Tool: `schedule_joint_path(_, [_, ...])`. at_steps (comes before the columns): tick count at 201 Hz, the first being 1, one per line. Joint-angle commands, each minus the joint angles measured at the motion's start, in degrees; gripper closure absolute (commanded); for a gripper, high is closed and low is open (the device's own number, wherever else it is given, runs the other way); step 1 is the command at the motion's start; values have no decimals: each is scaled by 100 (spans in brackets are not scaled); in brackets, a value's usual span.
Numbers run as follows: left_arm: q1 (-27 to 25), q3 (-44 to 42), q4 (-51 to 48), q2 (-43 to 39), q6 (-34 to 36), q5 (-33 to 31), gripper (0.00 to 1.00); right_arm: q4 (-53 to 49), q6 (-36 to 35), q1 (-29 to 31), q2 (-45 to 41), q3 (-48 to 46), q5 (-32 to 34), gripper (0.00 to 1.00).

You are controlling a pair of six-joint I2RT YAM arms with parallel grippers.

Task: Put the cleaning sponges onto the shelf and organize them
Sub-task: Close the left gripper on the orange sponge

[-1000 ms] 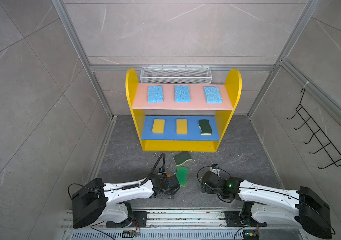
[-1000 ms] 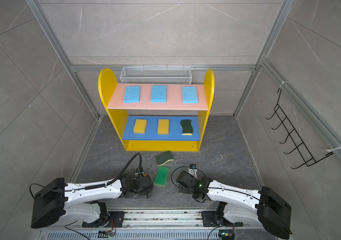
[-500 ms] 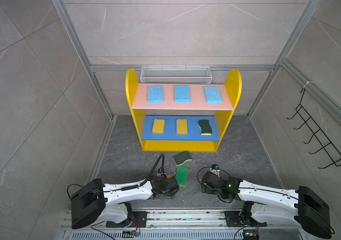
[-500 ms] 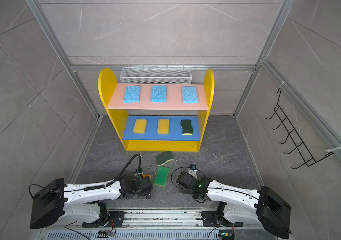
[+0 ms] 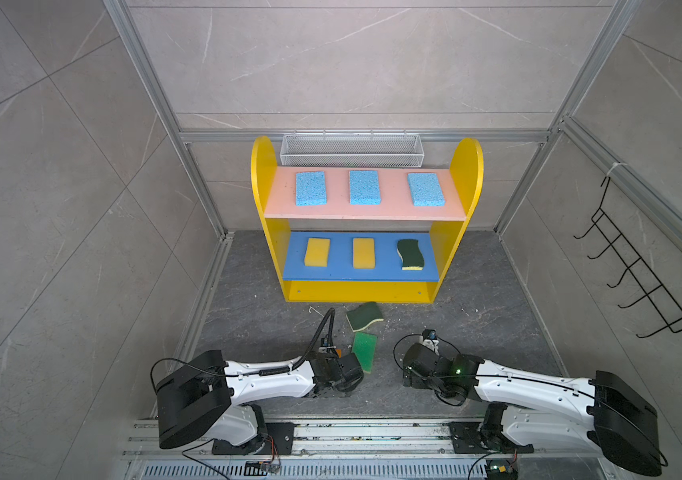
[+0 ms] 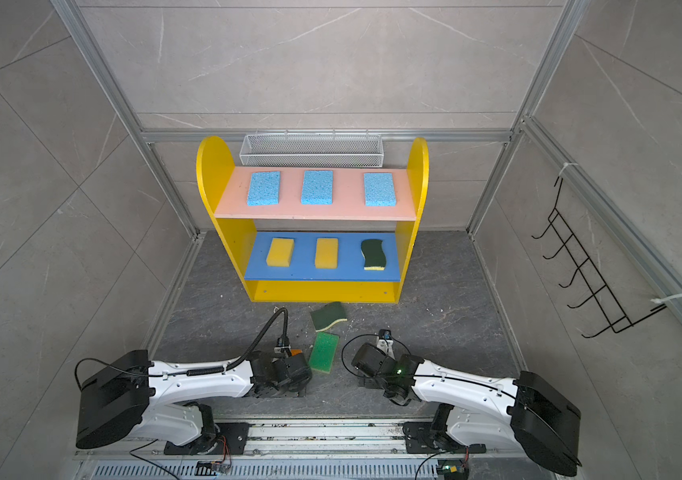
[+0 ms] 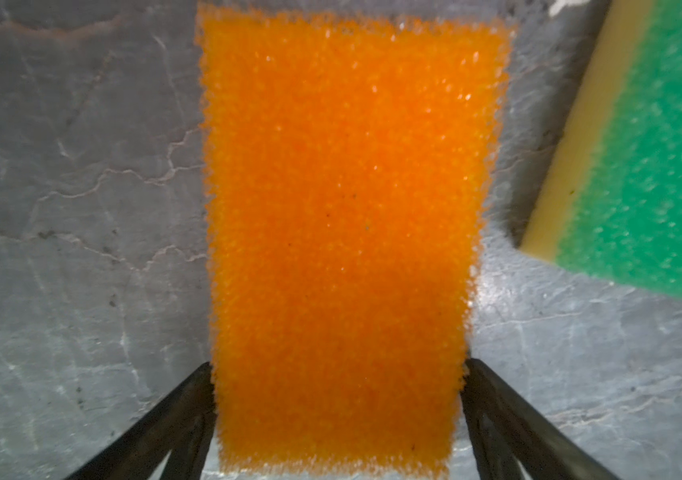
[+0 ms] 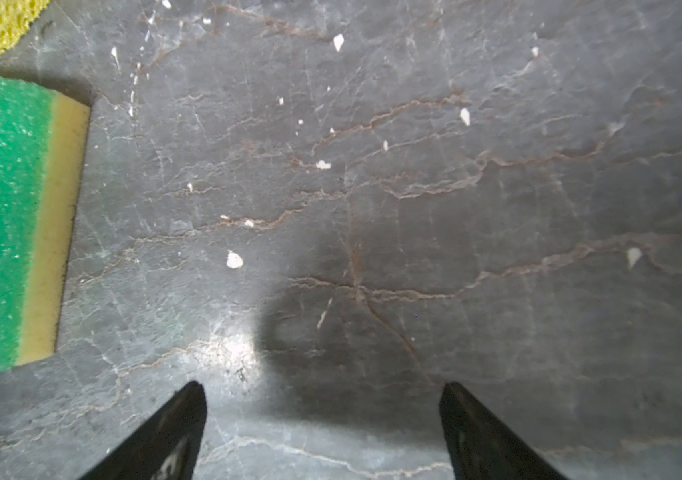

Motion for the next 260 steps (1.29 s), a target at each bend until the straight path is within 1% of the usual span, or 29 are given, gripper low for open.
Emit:
schedule_joint_path(1, [-32,85,-64,83,-89,-119,9,5,76,41,46,-61,22,10])
schedule_joint_path(54, [-91,20,-3,101,-103,-58,16,29,76,38,91,-76,27,10])
schedule_joint_path(97, [-106,-65,6,74,-228,-84,19,47,74,49,145,-67,9,10])
schedule_joint_path(130, [-110,27,-149,213,-310,-126,20,21,79,49,148,-50,10,10])
schedule_joint_path(167, [-110,111,-293,399,-403,-176,23,-40,58,46,153,-15,14,10])
schedule_joint_path(199, [-110,69,-297,267,-437,-259,28,-129,-10,47,144,58,48,10])
schedule_joint_path(220, [-106,-10,-328,133,-515,-318,28,-169,-112,56,136,129,85,10])
schedule_joint_path(238, [-104,-38,-396,7,-536,-424,28,-344,-244,108,110,284,268,11])
schedule_joint_path(260, [-93,-15,-371,-156,-310,-527,28,-511,-374,163,91,455,445,10])
